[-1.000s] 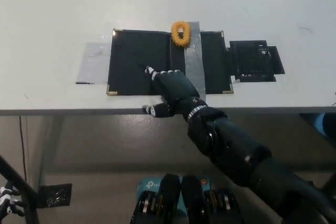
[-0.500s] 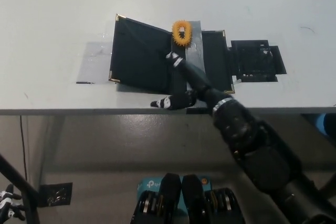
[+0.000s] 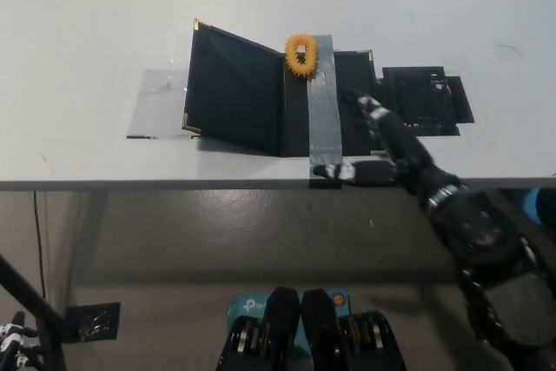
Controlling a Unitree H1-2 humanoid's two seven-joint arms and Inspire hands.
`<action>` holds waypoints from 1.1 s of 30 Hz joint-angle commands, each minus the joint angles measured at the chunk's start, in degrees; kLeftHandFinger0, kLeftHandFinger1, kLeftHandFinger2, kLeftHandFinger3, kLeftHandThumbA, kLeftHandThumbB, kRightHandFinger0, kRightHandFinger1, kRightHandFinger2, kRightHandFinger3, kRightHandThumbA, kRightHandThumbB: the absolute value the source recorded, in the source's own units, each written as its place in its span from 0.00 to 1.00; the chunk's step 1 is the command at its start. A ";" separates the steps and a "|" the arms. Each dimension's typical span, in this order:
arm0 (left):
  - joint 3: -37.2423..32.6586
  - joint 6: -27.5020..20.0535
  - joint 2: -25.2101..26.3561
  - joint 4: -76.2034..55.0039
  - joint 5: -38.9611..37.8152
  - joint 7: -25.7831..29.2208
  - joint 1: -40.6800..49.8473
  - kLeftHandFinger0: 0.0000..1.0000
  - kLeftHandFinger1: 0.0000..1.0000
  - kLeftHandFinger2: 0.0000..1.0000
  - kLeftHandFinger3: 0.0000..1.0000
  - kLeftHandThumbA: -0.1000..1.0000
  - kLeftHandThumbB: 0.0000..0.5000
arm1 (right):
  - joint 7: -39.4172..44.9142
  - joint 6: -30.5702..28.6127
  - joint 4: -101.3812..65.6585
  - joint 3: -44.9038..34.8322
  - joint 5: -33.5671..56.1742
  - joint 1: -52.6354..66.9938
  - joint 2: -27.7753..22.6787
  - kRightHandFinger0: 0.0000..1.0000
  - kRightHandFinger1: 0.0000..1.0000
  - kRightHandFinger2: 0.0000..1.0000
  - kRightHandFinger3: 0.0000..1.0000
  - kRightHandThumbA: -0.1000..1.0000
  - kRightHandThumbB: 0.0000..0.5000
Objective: The robot uses its right hand to push the cover of the diary kept in the middle of the desk towards the left to open it
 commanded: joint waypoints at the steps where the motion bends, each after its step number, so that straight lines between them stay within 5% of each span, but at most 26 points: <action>1: 1.76 -2.82 1.65 -2.26 -0.98 -0.74 1.78 0.33 0.40 0.21 0.32 0.63 1.00 | -7.87 11.33 -30.78 -22.59 42.54 8.33 -1.25 0.90 0.95 0.98 1.00 1.00 0.46; 4: 1.65 -3.50 1.79 -1.65 -0.57 -0.87 2.10 0.36 0.41 0.22 0.33 0.64 1.00 | -7.26 4.53 -30.95 -28.54 29.26 16.42 2.45 0.90 0.90 0.91 1.00 1.00 0.29; 8: 1.97 -2.77 1.69 -1.44 -0.60 -0.47 2.33 0.40 0.43 0.22 0.33 0.64 1.00 | -8.39 0.91 -28.91 -32.17 24.95 20.77 4.58 0.74 0.79 0.81 0.91 1.00 0.24; 10: 2.06 -2.62 1.53 -1.43 -0.71 -0.45 2.43 0.38 0.41 0.20 0.32 0.63 1.00 | -8.86 -1.08 -26.00 -35.37 24.57 23.79 6.09 0.62 0.70 0.71 0.82 1.00 0.35; 13: 2.24 -2.29 1.49 -1.61 -0.71 -0.40 2.63 0.36 0.40 0.19 0.31 0.64 1.00 | -6.65 -5.11 -22.21 -37.96 23.73 26.25 7.04 0.59 0.65 0.67 0.77 1.00 0.25; 16: 2.37 -2.41 1.38 -1.63 -0.68 -0.47 2.61 0.36 0.40 0.19 0.31 0.63 1.00 | -5.33 -5.83 -21.45 -39.57 23.23 26.43 8.04 0.57 0.64 0.66 0.76 1.00 0.26; 17: 2.28 -2.85 1.54 -1.18 -0.40 -0.65 2.84 0.38 0.42 0.19 0.32 0.64 1.00 | -5.31 -7.77 -19.10 -40.16 21.44 28.12 8.12 0.57 0.61 0.64 0.74 1.00 0.36; 20: 2.15 -3.03 1.78 -0.78 -0.41 -0.93 2.85 0.39 0.43 0.20 0.33 0.64 1.00 | -5.57 -10.14 -16.09 -41.35 19.33 30.09 8.41 0.53 0.58 0.60 0.68 1.00 0.45; 24: 2.24 -2.87 1.84 -0.40 -0.68 -0.93 2.64 0.39 0.43 0.20 0.33 0.62 1.00 | -6.02 -12.47 -13.83 -41.24 17.99 30.46 8.51 0.45 0.52 0.54 0.61 1.00 0.43; 28: 2.25 -3.32 1.49 -0.33 -0.79 -0.94 3.13 0.41 0.44 0.21 0.33 0.63 1.00 | -6.54 -15.87 -10.63 -38.58 12.58 31.89 8.38 0.44 0.50 0.51 0.56 1.00 0.55; 33: 2.05 -3.21 1.43 0.10 -0.45 -0.67 3.12 0.40 0.42 0.20 0.32 0.64 1.00 | -6.83 -20.61 -5.15 -36.00 10.03 33.92 9.18 0.37 0.44 0.47 0.52 1.00 0.54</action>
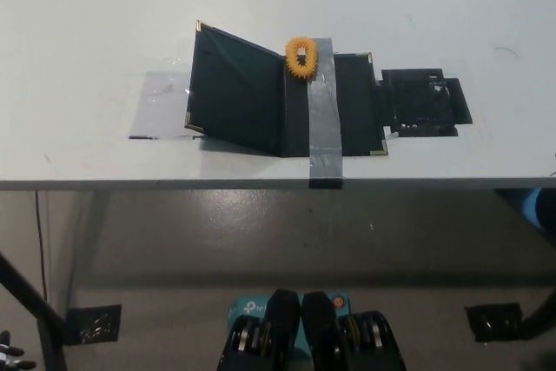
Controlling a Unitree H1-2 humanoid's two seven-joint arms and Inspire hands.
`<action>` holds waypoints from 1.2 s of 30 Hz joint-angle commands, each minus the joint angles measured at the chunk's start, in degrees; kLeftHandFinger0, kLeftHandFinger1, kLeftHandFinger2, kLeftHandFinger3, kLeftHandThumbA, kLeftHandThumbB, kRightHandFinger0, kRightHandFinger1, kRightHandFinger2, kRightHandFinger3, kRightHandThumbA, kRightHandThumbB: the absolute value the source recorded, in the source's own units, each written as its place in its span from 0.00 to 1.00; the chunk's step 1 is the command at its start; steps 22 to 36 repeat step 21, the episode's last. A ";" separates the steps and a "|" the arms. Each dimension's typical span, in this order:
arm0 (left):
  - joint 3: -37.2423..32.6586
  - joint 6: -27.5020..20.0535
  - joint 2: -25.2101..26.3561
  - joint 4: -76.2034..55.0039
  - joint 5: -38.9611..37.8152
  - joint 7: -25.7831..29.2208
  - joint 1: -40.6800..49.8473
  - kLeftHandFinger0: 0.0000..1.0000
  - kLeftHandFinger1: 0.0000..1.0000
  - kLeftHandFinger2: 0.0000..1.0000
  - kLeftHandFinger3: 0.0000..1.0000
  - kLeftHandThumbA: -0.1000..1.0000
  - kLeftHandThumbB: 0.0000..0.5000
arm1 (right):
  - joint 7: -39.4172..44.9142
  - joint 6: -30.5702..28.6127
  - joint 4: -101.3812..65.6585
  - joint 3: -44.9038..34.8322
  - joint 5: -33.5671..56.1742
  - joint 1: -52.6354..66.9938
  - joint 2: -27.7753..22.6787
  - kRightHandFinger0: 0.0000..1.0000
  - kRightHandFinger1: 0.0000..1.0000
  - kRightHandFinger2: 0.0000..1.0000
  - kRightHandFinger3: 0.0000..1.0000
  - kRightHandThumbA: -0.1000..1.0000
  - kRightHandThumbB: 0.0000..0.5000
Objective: The robot uses its right hand to push the cover of the diary kept in the middle of the desk towards the left to open it
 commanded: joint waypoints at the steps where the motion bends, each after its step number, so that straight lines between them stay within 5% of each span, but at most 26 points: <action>1: 0.69 -1.89 1.37 -0.43 -0.31 -0.49 0.18 0.40 0.42 0.19 0.32 0.64 1.00 | -0.68 -7.64 1.90 1.75 -3.54 0.93 0.51 0.38 0.44 0.47 0.52 1.00 0.54; 4: 0.57 -2.63 1.37 -0.27 -0.25 -0.67 -0.08 0.39 0.42 0.20 0.33 0.64 1.00 | -0.88 -8.51 3.63 2.72 -3.82 0.79 0.47 0.37 0.43 0.46 0.50 1.00 0.58; 7: 0.91 -2.81 1.52 -0.16 -0.58 -0.75 0.20 0.38 0.42 0.19 0.33 0.64 1.00 | -0.77 -10.17 5.85 3.35 -3.73 0.45 0.65 0.37 0.44 0.46 0.49 1.00 0.51; 15: 1.49 -1.16 1.39 -0.45 -1.52 -0.33 -0.45 0.36 0.39 0.15 0.31 0.62 1.00 | -1.16 -10.91 5.90 5.40 -5.18 -0.24 0.48 0.36 0.45 0.47 0.51 1.00 0.61; 36: 2.37 -0.04 1.61 -0.19 -2.24 0.06 -0.95 0.37 0.38 0.13 0.28 0.61 1.00 | -2.34 -9.97 5.34 6.37 -6.36 -0.76 0.49 0.35 0.44 0.47 0.48 1.00 0.55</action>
